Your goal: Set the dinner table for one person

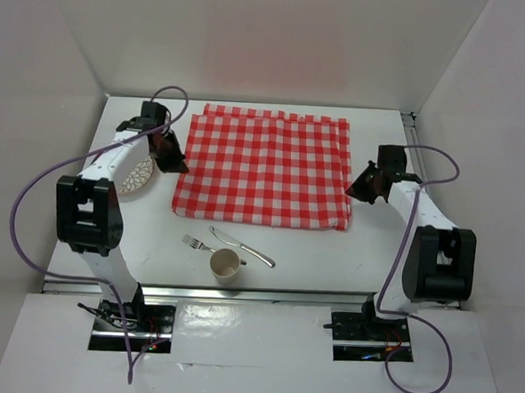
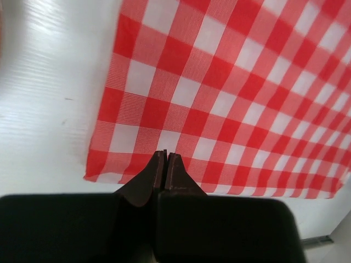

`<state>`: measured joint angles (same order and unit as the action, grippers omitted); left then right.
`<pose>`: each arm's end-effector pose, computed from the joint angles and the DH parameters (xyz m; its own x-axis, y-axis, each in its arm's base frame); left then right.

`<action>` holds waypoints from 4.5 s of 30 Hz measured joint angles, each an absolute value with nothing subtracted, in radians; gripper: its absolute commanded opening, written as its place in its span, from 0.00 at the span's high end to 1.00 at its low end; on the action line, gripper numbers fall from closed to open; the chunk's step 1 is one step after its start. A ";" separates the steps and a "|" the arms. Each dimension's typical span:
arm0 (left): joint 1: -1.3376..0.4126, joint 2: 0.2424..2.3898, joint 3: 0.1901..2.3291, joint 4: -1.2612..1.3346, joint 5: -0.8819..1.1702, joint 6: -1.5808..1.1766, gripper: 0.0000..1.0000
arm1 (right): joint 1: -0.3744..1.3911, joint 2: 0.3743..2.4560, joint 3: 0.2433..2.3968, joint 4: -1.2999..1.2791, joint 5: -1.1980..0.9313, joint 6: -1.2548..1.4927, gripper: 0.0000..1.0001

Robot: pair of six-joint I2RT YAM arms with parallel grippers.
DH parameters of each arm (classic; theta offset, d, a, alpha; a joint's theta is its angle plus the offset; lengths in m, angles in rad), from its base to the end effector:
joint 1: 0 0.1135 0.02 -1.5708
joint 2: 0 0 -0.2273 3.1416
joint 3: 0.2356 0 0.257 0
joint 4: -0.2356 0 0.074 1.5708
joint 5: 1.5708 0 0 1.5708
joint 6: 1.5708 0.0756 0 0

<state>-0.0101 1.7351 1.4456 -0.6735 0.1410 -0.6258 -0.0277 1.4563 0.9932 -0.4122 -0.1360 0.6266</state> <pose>0.3987 -0.0147 0.2017 -0.7182 -0.5727 -0.3953 -0.4077 0.8066 -0.4280 0.3400 0.0008 0.1670 -0.6565 0.5994 -0.4580 0.4019 0.7917 0.4601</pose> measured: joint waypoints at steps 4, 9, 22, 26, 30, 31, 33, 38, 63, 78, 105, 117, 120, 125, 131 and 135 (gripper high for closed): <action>-0.051 1.847 1.423 -0.663 0.143 -0.624 1.00 | -0.020 1.556 0.986 -0.416 -0.138 0.628 0.94; -0.072 1.931 1.386 -0.664 0.134 -0.625 1.00 | 0.006 1.601 0.940 -0.412 -0.134 0.637 0.94; -0.094 1.884 1.239 -0.572 0.049 -0.690 1.00 | 0.085 1.732 0.986 -0.414 -0.073 0.634 0.96; -0.094 1.875 1.257 -0.630 0.000 -0.686 0.97 | 0.141 1.728 0.988 -0.402 -0.022 0.642 0.96; -0.094 1.875 1.388 -0.715 -0.044 -0.668 0.68 | 0.189 1.725 1.009 -0.439 0.029 0.657 0.82; -0.094 1.875 1.437 -0.731 -0.054 -0.657 0.64 | 0.198 1.724 1.023 -0.461 0.042 0.659 0.80; -0.095 1.868 1.530 -0.750 -0.073 -0.641 0.47 | 0.211 1.722 1.066 -0.505 0.060 0.659 0.72; -0.072 1.798 1.675 -0.779 -0.096 -0.624 0.46 | 0.223 1.651 1.186 -0.540 0.094 0.640 0.52; 0.544 1.592 1.130 -0.576 0.259 -0.715 0.05 | 0.258 1.442 1.065 -0.539 -0.001 0.601 0.32; 0.550 1.709 1.066 -0.444 0.234 -0.797 0.18 | 0.258 1.434 1.058 -0.542 -0.004 0.600 0.32; 0.546 1.754 1.128 -0.380 0.315 -0.862 1.00 | 0.258 1.413 1.058 -0.559 0.004 0.601 0.32; 0.440 1.631 1.354 -0.493 0.363 -0.816 1.00 | 0.258 1.413 1.058 -0.562 -0.009 0.601 0.32; 0.322 1.617 1.407 -0.481 0.378 -0.799 1.00 | 0.258 1.413 1.058 -0.562 -0.019 0.601 0.32; 0.056 1.661 1.471 -0.483 0.407 -0.765 1.00 | 0.258 1.403 1.058 -0.566 -0.023 0.600 0.32; -0.137 1.843 1.536 -0.476 0.477 -0.762 1.00 | 0.258 1.337 1.058 -0.595 -0.014 0.600 0.32; -0.171 1.961 1.547 -0.463 0.471 -0.772 1.00 | 0.258 1.293 1.047 -0.602 -0.014 0.600 0.32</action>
